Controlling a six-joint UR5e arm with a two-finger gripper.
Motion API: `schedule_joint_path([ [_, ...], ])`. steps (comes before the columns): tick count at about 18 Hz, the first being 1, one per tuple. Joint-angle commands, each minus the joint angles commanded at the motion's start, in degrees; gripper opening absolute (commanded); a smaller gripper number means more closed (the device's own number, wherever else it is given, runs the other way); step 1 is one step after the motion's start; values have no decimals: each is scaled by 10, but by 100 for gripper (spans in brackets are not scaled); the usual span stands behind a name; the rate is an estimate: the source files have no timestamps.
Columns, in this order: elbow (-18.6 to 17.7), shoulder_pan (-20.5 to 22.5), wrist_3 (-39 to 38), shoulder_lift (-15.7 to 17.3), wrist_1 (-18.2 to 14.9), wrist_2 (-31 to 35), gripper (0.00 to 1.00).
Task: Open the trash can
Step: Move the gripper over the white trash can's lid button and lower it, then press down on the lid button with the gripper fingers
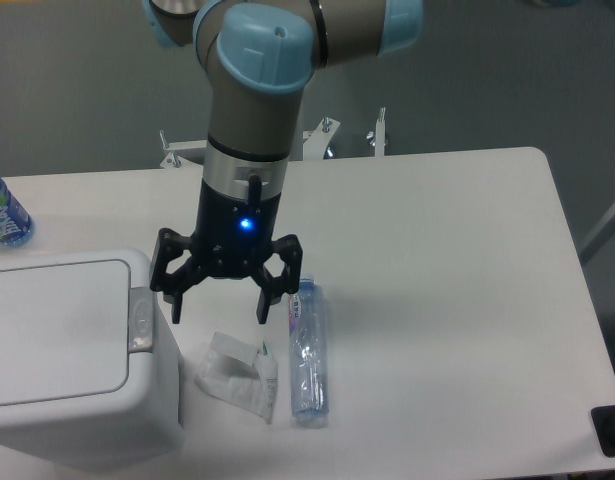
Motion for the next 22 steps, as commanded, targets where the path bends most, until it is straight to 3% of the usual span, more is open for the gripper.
schedule_joint_path([
  [22,-2,-22,0,-15,9,2,100],
])
